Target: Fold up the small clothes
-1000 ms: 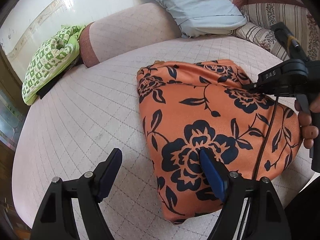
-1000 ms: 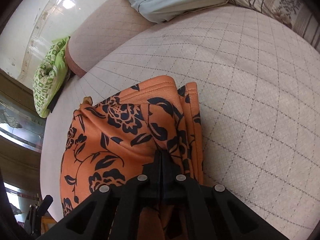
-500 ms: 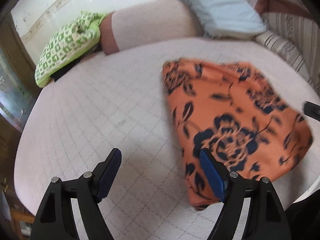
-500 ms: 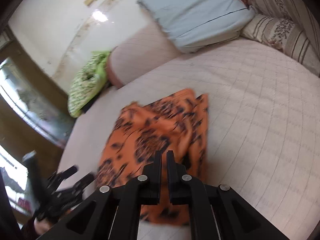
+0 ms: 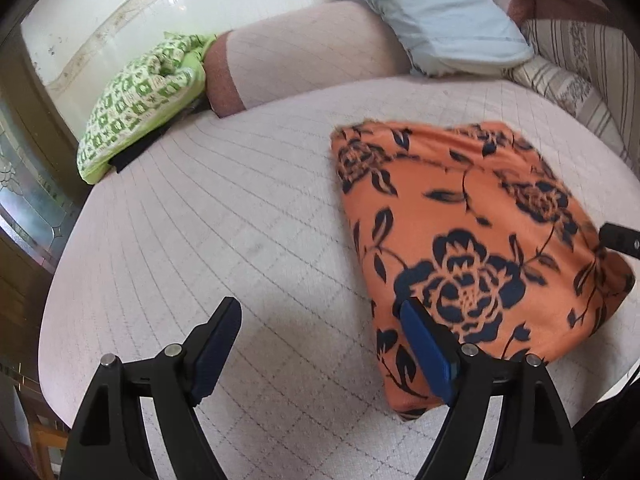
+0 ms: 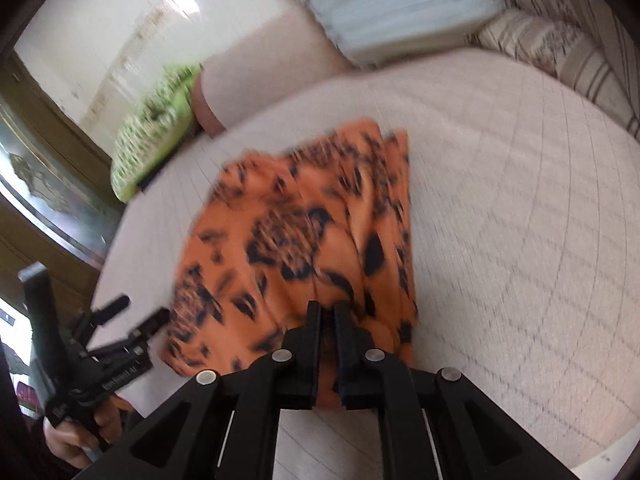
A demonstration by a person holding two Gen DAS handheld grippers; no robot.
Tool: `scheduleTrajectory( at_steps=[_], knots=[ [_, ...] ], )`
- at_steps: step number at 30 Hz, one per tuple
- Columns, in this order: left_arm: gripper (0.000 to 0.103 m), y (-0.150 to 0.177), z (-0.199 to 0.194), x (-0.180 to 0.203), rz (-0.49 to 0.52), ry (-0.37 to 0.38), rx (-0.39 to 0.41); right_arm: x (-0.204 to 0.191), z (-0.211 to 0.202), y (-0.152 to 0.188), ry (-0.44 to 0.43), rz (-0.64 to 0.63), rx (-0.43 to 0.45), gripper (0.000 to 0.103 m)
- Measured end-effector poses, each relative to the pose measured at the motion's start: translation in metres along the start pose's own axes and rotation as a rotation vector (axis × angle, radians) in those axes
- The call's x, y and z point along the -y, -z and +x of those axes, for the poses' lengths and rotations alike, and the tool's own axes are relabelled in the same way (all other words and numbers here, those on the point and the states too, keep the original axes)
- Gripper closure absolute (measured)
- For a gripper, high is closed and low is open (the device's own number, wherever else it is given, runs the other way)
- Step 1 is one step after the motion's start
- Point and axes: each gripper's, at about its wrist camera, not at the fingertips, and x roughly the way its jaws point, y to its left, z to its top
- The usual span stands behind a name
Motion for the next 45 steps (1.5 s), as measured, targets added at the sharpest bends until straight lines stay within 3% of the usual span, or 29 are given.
scheduleTrajectory(
  at_steps=[5,8,11,13,22,28,32,37,45],
  knots=[
    [0.021,-0.009,-0.008,0.003,0.005,-0.013,0.046,-0.018,0.005,-0.012,-0.061,-0.019,0.021,0.095],
    [0.021,-0.012,-0.003,0.004,0.019,-0.022,0.055,-0.025,0.029,-0.008,-0.002,-0.046,-0.063,0.095],
    [0.021,-0.01,0.012,0.004,0.019,-0.024,0.013,-0.018,0.055,-0.003,0.089,-0.039,-0.166,0.095],
    [0.021,-0.007,0.021,0.004,0.017,-0.019,-0.017,-0.019,0.052,-0.005,0.078,-0.035,-0.152,0.095],
    [0.021,-0.011,0.03,0.003,0.021,-0.003,0.0,-0.028,0.06,-0.052,0.046,-0.026,-0.053,0.095],
    [0.021,-0.011,0.034,0.004,0.042,-0.001,0.011,-0.033,0.094,-0.075,0.062,-0.001,-0.099,0.095],
    [0.02,-0.013,0.036,0.005,0.04,0.004,0.008,-0.014,0.128,-0.077,0.077,0.098,-0.207,0.095],
    [0.02,-0.012,0.037,0.007,0.04,-0.003,0.009,-0.008,0.129,-0.08,0.035,0.126,-0.203,0.095],
    [0.02,-0.011,0.037,0.007,0.022,-0.013,-0.004,-0.015,0.109,-0.076,0.029,0.066,-0.17,0.095]
  ],
)
